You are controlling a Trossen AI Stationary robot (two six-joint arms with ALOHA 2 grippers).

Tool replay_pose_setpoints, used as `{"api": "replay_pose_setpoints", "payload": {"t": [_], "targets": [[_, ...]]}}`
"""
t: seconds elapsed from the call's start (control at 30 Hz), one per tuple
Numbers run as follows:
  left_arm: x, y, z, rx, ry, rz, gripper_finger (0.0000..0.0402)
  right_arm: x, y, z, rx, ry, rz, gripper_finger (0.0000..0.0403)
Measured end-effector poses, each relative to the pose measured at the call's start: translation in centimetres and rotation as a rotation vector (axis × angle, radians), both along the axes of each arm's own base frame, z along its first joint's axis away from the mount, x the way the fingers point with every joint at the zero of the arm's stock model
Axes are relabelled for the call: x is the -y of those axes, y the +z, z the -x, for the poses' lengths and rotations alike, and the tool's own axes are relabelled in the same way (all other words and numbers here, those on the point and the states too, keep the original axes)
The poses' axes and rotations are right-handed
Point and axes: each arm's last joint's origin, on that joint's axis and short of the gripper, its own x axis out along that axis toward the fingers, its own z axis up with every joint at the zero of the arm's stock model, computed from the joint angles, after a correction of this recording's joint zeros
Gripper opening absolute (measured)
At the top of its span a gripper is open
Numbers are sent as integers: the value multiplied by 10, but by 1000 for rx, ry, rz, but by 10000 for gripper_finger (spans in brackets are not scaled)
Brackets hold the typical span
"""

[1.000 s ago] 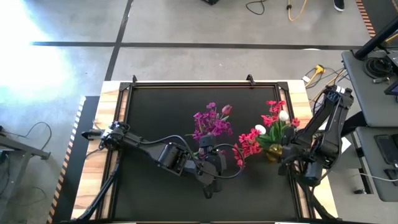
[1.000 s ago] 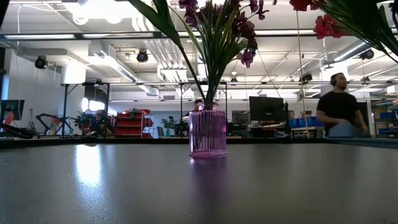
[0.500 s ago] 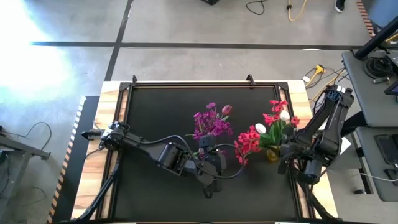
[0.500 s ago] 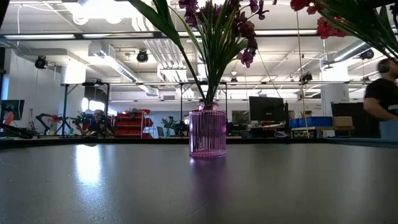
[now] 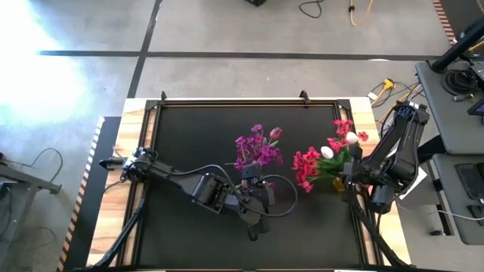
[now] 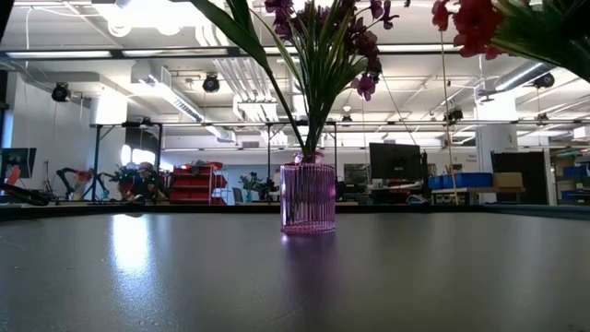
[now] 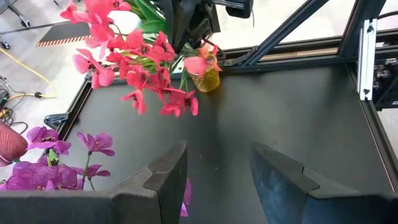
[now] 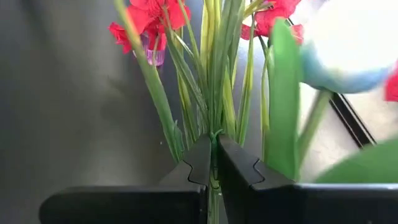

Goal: Sort flowers into vase by color
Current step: Put the red flowers into the yellow vase

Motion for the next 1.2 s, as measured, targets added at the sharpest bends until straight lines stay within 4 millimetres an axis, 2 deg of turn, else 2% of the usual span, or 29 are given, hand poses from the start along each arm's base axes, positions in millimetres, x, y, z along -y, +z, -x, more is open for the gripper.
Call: {"api": "replay_pose_setpoints", "payload": {"t": [0.27, 0.63, 1.0, 1.2], "targets": [[0, 0, 0, -2, 0, -1, 157, 1, 9, 0, 15, 26, 15, 13], [0, 0, 0, -6, 0, -3, 157, 17, 8, 13, -118, -81, -66, 13], [0, 0, 0, -6, 1, -3, 157, 18, -11, 17, -270, -109, -99, 14], [0, -1, 0, -9, 1, -4, 157, 18, -13, 18, -313, -121, -118, 52]]}}
